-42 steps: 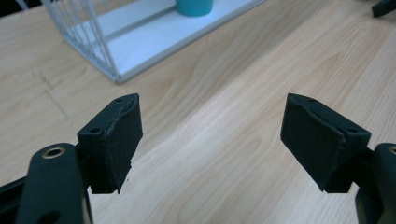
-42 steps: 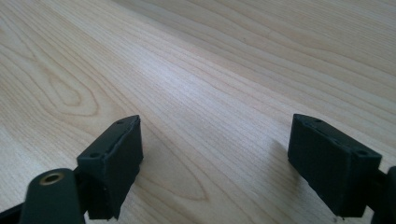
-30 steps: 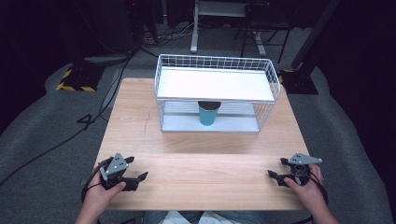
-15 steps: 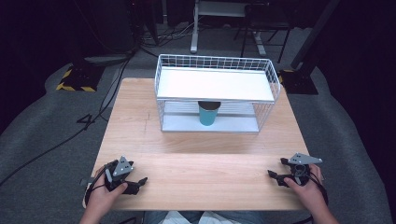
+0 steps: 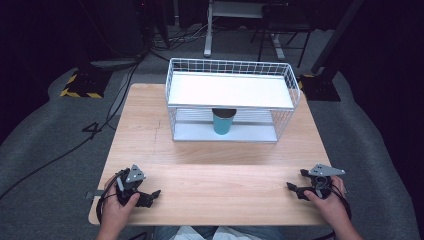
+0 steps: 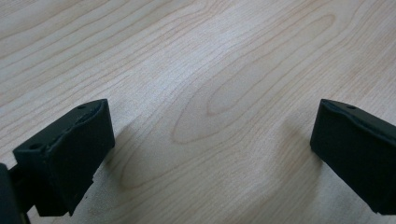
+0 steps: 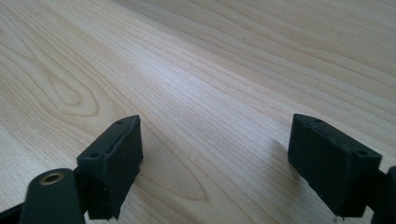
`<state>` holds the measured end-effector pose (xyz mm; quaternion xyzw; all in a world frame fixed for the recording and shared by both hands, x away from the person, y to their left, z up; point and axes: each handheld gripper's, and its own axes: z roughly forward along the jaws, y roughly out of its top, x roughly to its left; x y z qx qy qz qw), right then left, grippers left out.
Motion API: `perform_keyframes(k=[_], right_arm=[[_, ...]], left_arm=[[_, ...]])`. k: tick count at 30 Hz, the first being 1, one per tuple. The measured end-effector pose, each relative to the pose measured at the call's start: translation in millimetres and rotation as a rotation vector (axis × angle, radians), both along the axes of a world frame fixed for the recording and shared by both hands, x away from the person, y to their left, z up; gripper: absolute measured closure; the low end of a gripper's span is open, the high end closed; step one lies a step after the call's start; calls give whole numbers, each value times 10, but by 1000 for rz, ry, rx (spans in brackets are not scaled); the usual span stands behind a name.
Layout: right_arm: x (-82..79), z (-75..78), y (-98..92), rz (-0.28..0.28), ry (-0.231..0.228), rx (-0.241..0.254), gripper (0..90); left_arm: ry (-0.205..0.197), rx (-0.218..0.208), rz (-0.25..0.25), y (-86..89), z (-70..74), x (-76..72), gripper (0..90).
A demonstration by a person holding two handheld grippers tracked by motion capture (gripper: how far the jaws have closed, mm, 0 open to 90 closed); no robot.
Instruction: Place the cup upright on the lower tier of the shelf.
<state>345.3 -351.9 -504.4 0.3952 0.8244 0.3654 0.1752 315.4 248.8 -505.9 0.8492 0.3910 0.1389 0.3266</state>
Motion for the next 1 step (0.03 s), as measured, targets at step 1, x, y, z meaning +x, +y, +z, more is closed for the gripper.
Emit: perform_keyframes(k=[1], right_arm=[[0,0,0,0,0,0,182]], left_arm=[[-2,3,-2,1,1,1,2]])
